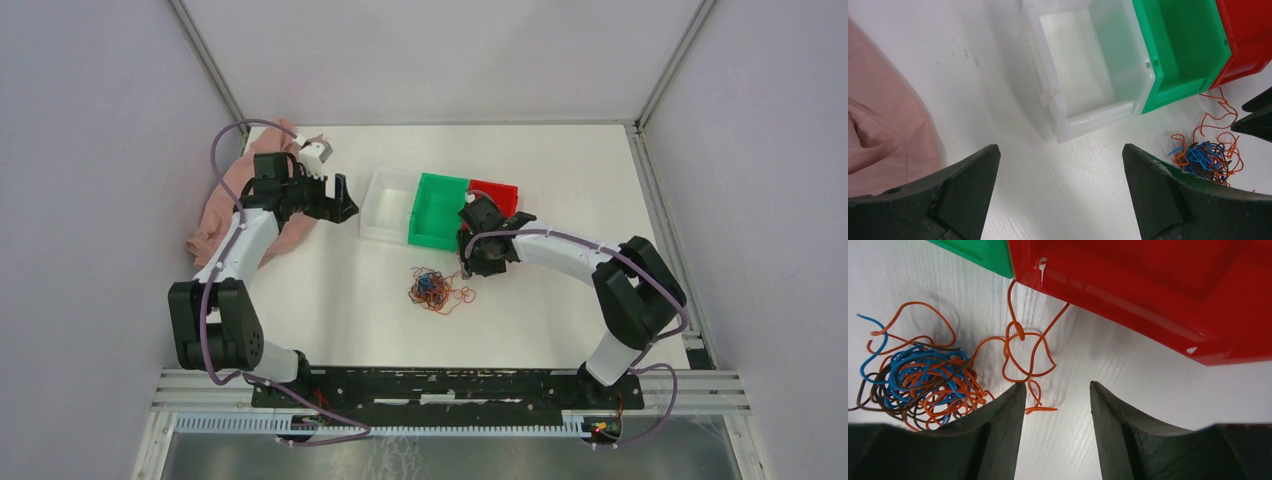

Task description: Untangle the cables

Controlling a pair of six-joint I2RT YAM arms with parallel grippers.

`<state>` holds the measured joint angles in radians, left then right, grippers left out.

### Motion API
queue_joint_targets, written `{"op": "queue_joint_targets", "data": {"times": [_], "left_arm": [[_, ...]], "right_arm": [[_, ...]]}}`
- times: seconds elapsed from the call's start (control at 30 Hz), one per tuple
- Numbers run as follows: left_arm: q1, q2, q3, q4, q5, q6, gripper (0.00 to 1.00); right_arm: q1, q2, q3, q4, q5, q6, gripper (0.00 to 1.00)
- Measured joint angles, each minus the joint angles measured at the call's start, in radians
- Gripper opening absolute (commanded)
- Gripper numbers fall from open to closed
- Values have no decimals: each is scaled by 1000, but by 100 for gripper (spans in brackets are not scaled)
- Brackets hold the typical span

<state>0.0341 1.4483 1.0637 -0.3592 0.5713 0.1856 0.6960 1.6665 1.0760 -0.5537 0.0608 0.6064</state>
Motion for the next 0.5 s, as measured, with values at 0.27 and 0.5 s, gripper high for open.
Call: {"op": "queue_joint_targets", "data": {"times": [0.27,0.5], "left_arm": [[-90,64,-39,121,-61,-66,99],[-124,121,-59,188,-94,-130,91]], "right_arm": [[-32,80,3,44,-45,-68,39],[-41,102,6,100,-100,-117,43]]}}
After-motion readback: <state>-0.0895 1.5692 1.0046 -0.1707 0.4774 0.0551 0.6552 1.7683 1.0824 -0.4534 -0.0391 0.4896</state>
